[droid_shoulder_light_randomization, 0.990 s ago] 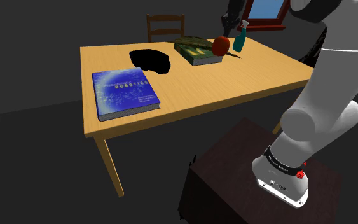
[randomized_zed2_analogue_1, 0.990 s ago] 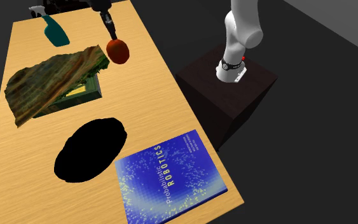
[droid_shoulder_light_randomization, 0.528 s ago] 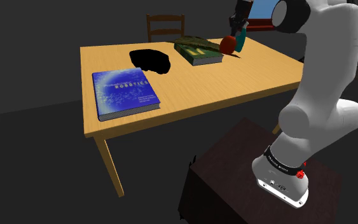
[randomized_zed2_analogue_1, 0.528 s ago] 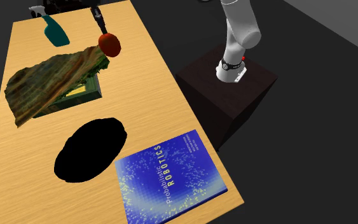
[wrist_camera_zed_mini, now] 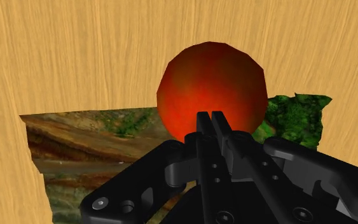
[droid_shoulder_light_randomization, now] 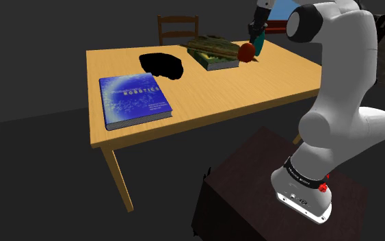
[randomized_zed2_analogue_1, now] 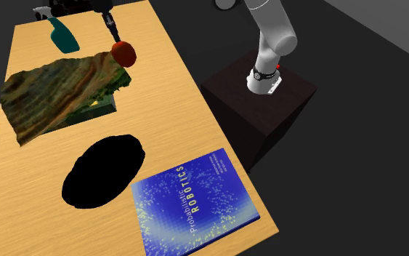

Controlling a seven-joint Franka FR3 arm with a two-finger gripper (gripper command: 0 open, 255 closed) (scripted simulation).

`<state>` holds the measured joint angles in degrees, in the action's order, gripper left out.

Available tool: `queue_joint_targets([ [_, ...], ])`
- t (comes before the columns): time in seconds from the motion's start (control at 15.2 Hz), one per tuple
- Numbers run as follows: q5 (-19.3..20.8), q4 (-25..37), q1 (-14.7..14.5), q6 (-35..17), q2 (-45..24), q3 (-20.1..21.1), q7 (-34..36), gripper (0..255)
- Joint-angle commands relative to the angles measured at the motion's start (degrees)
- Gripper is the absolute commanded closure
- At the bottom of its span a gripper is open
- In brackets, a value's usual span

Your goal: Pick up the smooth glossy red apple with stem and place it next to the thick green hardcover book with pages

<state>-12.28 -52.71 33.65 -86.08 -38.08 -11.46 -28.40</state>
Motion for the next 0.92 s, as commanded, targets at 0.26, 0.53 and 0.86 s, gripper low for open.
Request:
queue_joint_targets([
  [0.26,0.2,-8.1,-0.8,-6.0,2.0,-0.2,-0.9,255],
  [0.53,0.2,-11.8,-1.2,-9.3,2.4,-0.2,-1.3,255],
  [0.86,0.1,-15.7,-1.5,-13.2,2.4,-0.2,-1.8,255],
])
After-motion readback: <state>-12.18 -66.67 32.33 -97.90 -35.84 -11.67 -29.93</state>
